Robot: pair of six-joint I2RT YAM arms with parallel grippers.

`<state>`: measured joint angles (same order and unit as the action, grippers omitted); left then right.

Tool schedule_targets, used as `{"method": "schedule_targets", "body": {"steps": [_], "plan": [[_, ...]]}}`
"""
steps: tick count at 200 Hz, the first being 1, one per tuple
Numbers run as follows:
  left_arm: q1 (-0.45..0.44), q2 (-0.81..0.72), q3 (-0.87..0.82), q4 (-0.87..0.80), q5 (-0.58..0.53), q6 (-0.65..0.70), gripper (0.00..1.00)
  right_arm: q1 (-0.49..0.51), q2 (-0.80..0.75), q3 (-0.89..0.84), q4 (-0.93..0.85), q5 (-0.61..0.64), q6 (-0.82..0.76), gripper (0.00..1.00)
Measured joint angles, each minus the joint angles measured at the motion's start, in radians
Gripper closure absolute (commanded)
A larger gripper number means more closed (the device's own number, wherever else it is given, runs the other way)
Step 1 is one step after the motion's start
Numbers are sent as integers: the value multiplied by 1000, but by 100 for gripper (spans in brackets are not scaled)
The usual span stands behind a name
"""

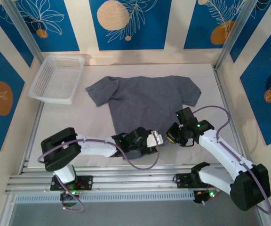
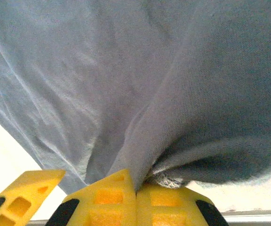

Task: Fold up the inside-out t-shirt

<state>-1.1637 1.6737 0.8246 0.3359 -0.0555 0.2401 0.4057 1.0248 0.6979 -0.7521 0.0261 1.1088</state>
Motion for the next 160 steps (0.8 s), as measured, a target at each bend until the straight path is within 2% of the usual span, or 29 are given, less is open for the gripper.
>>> {"method": "schedule_targets", "body": {"steps": [19, 53, 107, 138, 160], "plan": [[2, 0, 0, -1, 0, -9, 48, 0, 0, 0, -1, 1, -10, 96], [8, -12, -3, 0, 2, -27, 64, -5, -1, -12, -8, 15, -27, 95], [49, -33, -10, 23, 63, -74, 74, -10, -2, -33, -15, 19, -37, 93], [49, -27, -10, 24, 109, -98, 100, -19, -4, -39, -19, 23, -44, 91], [49, -16, -10, 23, 130, -102, 100, -27, -10, -39, -19, 22, -51, 85]]}}
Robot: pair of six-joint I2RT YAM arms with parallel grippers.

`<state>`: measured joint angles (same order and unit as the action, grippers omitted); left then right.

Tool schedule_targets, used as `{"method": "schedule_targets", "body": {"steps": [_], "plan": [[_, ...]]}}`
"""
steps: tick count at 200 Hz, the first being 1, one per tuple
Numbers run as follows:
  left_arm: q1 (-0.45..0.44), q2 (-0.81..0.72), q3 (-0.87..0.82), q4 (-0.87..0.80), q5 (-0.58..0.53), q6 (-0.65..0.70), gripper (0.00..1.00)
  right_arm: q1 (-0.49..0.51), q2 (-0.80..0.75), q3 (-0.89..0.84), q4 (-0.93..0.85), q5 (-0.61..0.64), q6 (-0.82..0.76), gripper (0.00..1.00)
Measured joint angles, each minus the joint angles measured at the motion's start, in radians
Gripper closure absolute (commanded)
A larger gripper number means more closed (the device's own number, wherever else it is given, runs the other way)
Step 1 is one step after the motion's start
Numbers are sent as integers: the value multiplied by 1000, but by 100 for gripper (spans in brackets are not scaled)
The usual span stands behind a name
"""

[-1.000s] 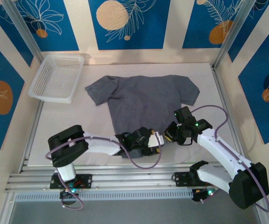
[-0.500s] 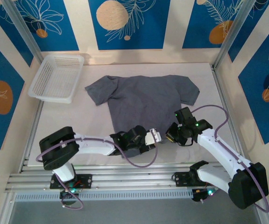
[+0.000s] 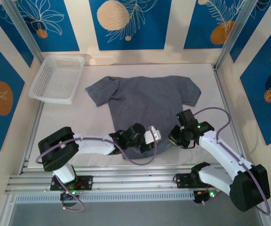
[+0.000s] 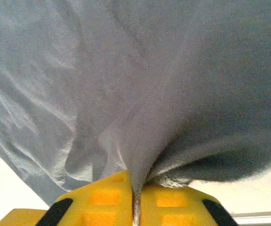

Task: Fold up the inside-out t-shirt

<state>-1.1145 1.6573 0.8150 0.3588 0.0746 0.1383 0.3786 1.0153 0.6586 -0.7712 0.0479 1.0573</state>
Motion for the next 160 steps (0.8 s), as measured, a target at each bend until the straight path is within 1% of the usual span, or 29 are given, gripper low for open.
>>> {"method": "schedule_targets", "body": {"steps": [15, 19, 23, 31, 37, 40, 44, 53, 68, 84, 102, 123, 127, 135, 149, 154, 160], "plan": [[0, 3, 0, 0, 5, -2, 100, -4, -4, 0, 0, 0, -5, 85], [0, 3, 0, 0, 8, -2, 94, -5, -5, 0, 0, 0, -8, 85], [0, 3, 0, 0, 11, -2, 86, -6, -7, 0, 0, 0, -9, 87], [0, 3, 0, 0, 21, 0, 64, -10, -9, 0, 1, -1, -18, 91], [0, 3, 0, -1, 31, -6, 44, -13, -10, 0, 1, -4, -22, 93], [0, 3, 0, -3, 40, -3, 37, -14, -11, 0, 2, -4, -20, 94], [0, 3, 0, -3, 46, -6, 30, -15, -11, 0, 1, -5, -24, 94], [0, 3, 0, -4, 68, -10, 20, -18, -11, 0, 2, -8, -26, 94], [-5, 9, 2, -3, 96, -23, 13, -19, -11, 0, 2, -9, -27, 94], [-16, 34, 12, -4, 101, -23, 9, -19, -11, 0, 3, -11, -27, 93], [-38, 73, 33, -21, 93, -2, 8, -22, -11, 0, 2, -11, -27, 93], [-60, 106, 47, -36, 61, 27, 13, -24, -11, 0, 2, -12, -30, 93], [-61, 108, 47, -39, 50, 29, 15, -24, -11, 0, 2, -12, -30, 93], [-62, 111, 47, -45, 30, 45, 24, -25, -11, 0, 1, -12, -30, 93], [-62, 111, 48, -52, -9, 68, 45, -26, -11, 0, 1, -12, -30, 93], [-62, 111, 48, -53, -23, 64, 50, -26, -11, 0, 1, -12, -30, 93], [-62, 111, 48, -55, -35, 73, 53, -26, -11, 0, 1, -12, -30, 93]]}}
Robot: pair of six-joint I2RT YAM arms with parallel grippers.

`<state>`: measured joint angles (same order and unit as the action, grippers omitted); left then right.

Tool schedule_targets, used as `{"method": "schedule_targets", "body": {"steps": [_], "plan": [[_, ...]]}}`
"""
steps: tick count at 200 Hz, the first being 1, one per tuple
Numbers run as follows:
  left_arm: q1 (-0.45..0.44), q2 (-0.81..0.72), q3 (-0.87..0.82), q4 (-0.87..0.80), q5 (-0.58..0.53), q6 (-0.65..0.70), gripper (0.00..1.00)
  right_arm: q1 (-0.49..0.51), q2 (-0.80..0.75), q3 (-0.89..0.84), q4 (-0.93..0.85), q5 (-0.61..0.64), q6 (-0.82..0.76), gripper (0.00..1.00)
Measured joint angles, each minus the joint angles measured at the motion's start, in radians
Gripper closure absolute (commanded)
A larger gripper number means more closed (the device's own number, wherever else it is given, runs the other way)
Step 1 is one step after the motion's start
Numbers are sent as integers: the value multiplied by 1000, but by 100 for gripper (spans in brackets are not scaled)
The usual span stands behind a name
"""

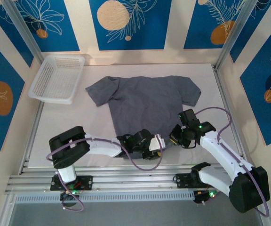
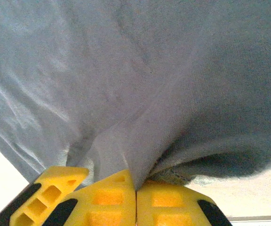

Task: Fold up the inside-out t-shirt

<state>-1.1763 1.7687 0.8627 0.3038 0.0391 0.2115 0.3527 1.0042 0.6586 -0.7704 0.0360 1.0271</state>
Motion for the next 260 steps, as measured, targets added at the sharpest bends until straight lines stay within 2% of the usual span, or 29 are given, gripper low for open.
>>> {"method": "schedule_targets", "body": {"steps": [39, 60, 73, 97, 108, 129, 148, 170, 186, 217, 234, 260], "plan": [[5, -5, -2, -5, -26, 8, 57, -2, 0, 0, 0, 0, 0, 93], [5, -8, -3, -5, -27, -3, 82, -2, 0, 0, 0, 0, 0, 92], [5, -8, -5, -5, -30, -7, 100, -2, 0, 0, 0, 0, 0, 86], [10, -9, -8, -1, -34, -11, 100, -5, 0, 0, 0, 2, -10, 54], [14, -15, -11, 2, -29, -23, 100, -8, -2, 0, 0, 2, -13, 46], [35, -35, -11, 6, 2, -58, 100, -14, -24, 0, 8, 0, -37, 37], [55, -50, -6, 11, 34, -96, 100, -23, -95, -15, 62, -31, -86, 25], [72, -54, 18, 3, 65, -134, 100, -36, -224, -45, 132, -89, -200, 24], [89, -63, 36, -2, 87, -161, 100, -41, -341, -64, 211, -81, -318, 25], [140, -96, 42, -1, 136, -208, 100, -38, -557, -230, 570, -60, -615, 25], [167, -100, 43, -2, 154, -230, 100, -16, -575, -330, 699, -115, -808, 22], [198, -110, 41, -1, 180, -253, 100, 53, -541, -353, 700, -156, -1035, 21]]}}
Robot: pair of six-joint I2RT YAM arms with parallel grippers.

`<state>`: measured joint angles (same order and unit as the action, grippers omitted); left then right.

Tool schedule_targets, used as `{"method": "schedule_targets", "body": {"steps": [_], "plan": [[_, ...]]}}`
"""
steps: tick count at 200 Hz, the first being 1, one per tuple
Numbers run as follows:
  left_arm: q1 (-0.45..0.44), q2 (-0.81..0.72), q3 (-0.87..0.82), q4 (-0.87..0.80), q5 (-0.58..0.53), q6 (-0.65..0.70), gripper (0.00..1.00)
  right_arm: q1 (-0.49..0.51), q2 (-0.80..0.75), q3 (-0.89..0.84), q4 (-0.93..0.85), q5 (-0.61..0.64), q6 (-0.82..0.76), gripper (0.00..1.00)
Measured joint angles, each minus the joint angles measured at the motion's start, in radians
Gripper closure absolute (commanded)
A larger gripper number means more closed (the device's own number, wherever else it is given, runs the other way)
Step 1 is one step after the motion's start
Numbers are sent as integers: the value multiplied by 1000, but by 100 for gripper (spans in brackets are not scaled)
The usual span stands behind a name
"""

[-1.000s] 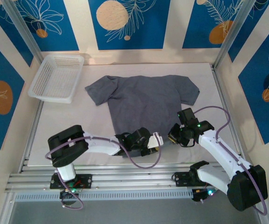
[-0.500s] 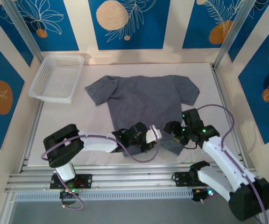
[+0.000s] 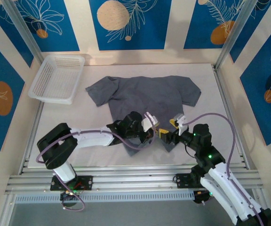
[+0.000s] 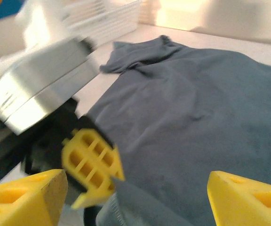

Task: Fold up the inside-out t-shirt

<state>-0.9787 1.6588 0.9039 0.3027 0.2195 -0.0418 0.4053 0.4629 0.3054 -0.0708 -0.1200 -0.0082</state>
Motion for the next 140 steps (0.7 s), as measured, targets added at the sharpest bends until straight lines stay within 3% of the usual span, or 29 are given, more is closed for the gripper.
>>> {"method": "schedule_targets", "body": {"steps": [44, 73, 108, 140], "plan": [[68, -38, -44, 24, 68, -48, 100, 68, 141, 32, -27, -38, -188, 26], [97, -50, -60, 42, 106, -69, 100, 111, 250, 38, -7, 20, -208, 48], [98, -53, -60, 62, 156, -84, 100, 185, 373, 46, 56, 72, -233, 48], [100, -53, -64, 72, 167, -91, 100, 204, 431, 65, 79, 112, -249, 80]]}}
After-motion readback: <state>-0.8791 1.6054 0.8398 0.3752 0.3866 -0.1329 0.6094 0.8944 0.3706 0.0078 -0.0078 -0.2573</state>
